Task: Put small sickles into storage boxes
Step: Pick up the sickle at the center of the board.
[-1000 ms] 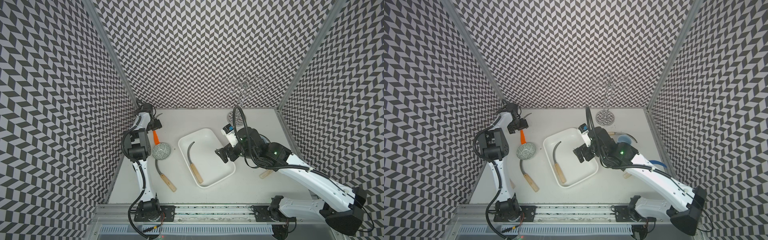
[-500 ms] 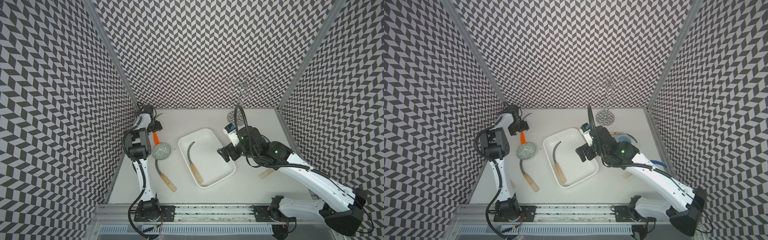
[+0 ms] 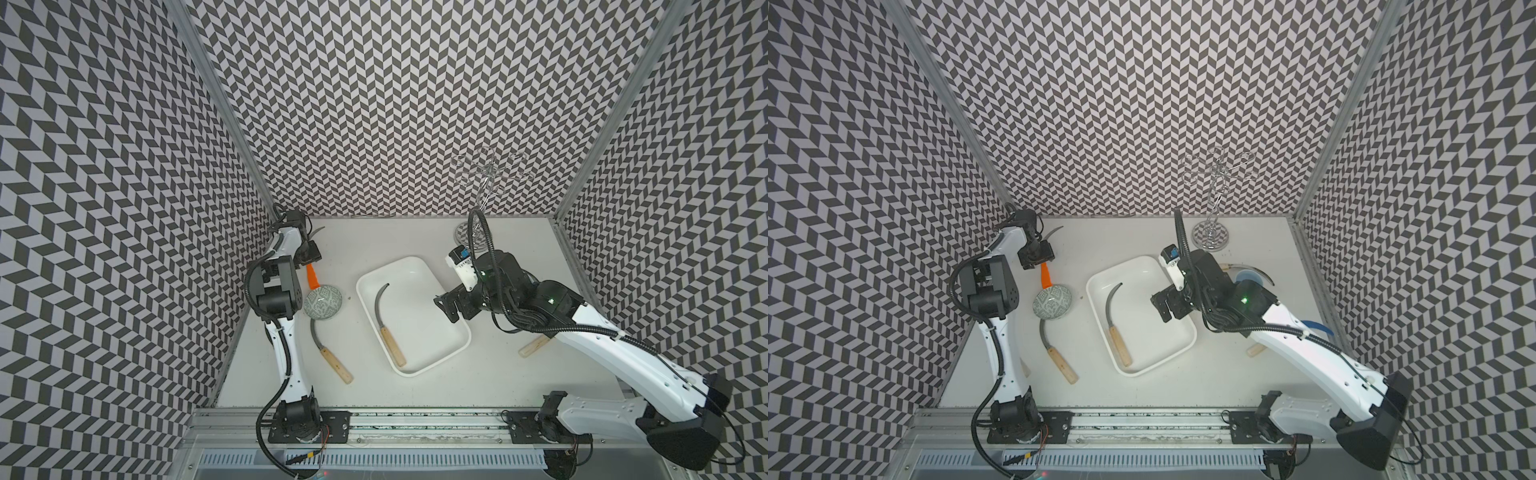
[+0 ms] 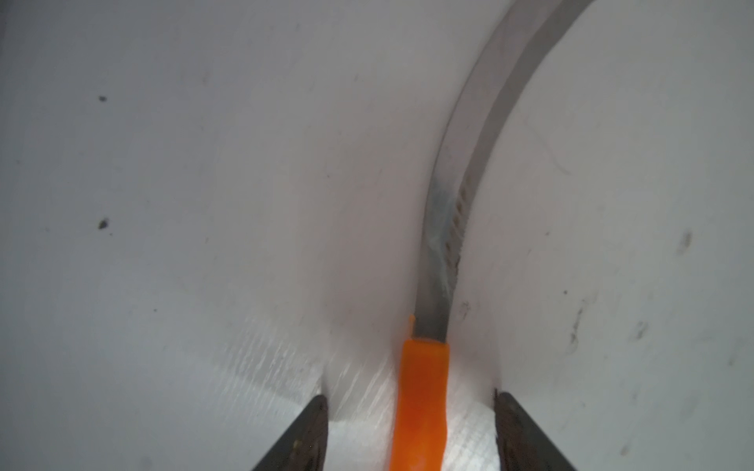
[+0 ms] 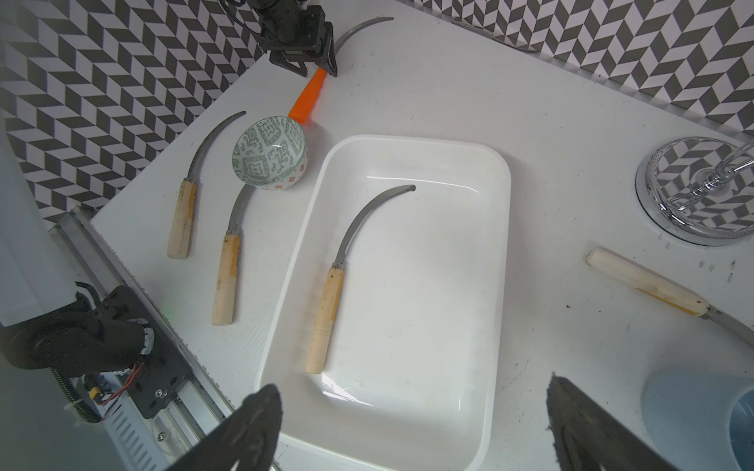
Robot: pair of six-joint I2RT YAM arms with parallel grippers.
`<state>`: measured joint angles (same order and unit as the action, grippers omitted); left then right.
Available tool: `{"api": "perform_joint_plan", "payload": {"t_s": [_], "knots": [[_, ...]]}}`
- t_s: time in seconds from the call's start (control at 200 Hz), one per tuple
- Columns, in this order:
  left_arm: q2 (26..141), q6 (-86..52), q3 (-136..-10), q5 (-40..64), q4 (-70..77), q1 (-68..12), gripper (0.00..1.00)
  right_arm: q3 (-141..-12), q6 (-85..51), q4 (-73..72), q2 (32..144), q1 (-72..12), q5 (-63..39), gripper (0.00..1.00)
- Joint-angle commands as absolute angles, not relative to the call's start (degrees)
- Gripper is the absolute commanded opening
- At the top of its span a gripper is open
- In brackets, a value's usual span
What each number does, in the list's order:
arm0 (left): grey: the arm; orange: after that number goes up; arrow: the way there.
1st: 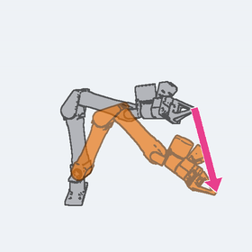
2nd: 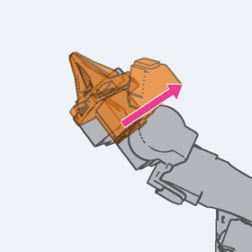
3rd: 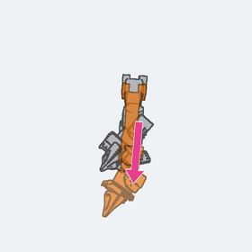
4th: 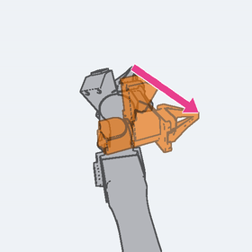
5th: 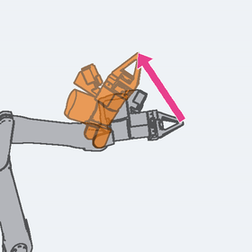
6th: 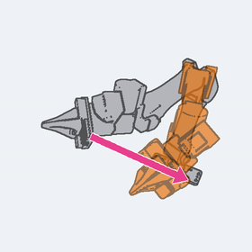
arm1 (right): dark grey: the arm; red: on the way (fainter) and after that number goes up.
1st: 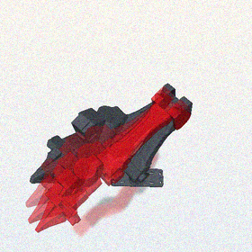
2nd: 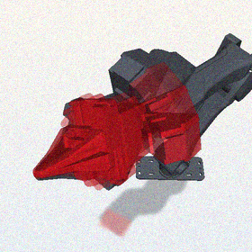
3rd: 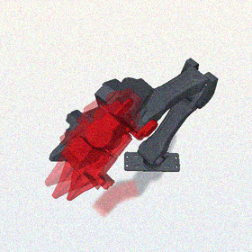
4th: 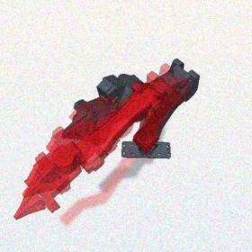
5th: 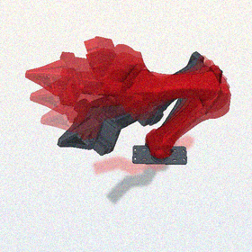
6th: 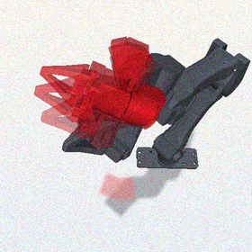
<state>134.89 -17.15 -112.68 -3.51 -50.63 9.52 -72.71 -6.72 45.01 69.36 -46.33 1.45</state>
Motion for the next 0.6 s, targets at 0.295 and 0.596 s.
{"api": "perform_joint_plan", "payload": {"t_s": [0.295, 0.596], "knots": [[137.02, -16.96, -109.73, -1.57, -51.58, 9.09, 0.40, -73.11, -7.03, 44.12, 68.33, -46.14, 0.63, 1.00], [136.80, -16.94, -109.34, -1.15, -51.48, 8.79, 0.21, -72.60, -7.14, 43.89, 67.76, -46.14, 0.66, 1.00]]}}
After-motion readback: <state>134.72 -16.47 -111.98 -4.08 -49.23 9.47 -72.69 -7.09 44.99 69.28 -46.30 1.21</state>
